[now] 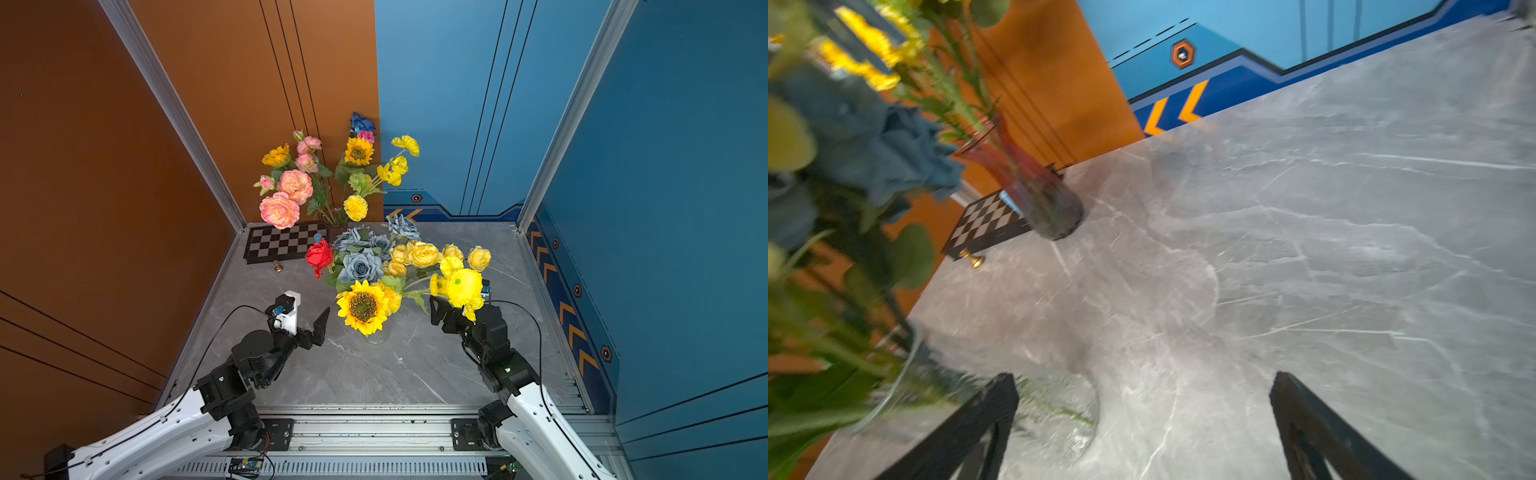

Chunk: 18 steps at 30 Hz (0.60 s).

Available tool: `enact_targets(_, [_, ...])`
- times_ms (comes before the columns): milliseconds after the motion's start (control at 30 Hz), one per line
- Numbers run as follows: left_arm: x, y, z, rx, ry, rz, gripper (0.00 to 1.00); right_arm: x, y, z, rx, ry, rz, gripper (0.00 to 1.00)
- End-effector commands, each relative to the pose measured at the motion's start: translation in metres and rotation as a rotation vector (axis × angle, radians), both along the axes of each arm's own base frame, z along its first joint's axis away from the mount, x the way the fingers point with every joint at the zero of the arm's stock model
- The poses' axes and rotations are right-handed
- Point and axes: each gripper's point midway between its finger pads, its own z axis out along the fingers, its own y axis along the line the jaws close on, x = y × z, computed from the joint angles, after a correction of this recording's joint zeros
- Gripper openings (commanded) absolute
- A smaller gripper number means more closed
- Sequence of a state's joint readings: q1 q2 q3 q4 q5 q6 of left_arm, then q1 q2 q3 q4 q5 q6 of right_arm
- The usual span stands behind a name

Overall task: Pick out yellow flowers from the vase
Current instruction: Pick up the flower from the vase.

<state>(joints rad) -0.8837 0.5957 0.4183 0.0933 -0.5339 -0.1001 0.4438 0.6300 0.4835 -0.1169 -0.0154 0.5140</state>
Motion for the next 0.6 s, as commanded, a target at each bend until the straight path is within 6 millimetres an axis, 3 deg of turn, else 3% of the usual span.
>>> enact_targets(0, [-0.008, -0.004, -0.011, -0.020, 0.033, -0.033, 0.98, -0.015, 0.020, 0.003, 0.015, -0.037, 0.075, 0.95])
enact_targets(367, [-0.026, -0.018, -0.005, -0.072, 0.011, -0.147, 0.98, -0.042, 0.062, 0.049, 0.070, -0.176, 0.241, 0.79])
enact_targets(567, [-0.027, -0.024, -0.006, -0.070, 0.011, -0.162, 0.98, -0.046, 0.072, 0.082, 0.164, -0.262, 0.264, 0.75])
